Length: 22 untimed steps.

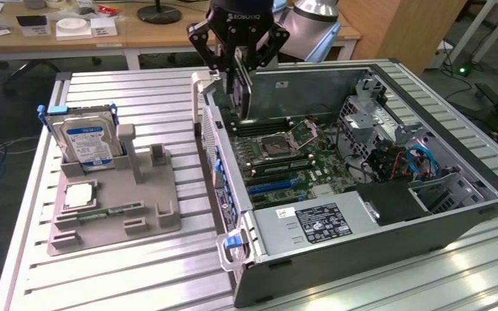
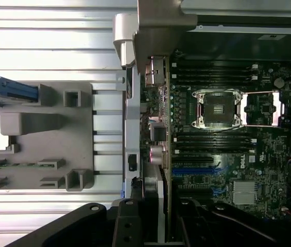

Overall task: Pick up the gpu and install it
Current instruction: 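Pick up the gpu and move the gpu toward the slot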

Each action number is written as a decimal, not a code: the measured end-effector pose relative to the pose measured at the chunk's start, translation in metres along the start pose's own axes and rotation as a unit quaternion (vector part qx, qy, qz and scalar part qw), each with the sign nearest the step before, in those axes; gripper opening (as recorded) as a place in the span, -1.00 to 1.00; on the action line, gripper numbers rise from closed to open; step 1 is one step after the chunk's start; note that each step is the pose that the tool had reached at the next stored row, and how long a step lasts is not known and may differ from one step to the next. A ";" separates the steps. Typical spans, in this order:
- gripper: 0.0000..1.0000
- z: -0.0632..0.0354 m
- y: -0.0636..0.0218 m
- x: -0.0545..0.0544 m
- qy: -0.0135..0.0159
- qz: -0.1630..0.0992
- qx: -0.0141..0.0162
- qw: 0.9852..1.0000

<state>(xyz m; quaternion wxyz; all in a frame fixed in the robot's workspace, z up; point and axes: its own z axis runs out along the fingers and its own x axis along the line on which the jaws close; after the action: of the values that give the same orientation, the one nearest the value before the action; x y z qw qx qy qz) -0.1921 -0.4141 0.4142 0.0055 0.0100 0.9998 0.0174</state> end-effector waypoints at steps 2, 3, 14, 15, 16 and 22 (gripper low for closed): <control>-0.44 0.0001 0.0000 -0.003 0.000 0.000 0.000 1.000; -0.44 0.0001 0.0000 -0.004 0.000 0.000 0.000 1.000; -0.44 0.0002 0.0003 -0.015 0.000 0.000 0.000 1.000; -0.44 0.0003 0.0003 -0.016 0.000 0.000 0.000 1.000; -0.44 0.0003 0.0003 -0.017 0.000 0.000 0.000 1.000; -0.44 0.0003 0.0005 -0.025 0.000 0.000 0.000 1.000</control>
<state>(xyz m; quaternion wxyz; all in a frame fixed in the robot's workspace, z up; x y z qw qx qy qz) -0.1676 -0.4141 0.4142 0.0055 0.0099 0.9998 0.0174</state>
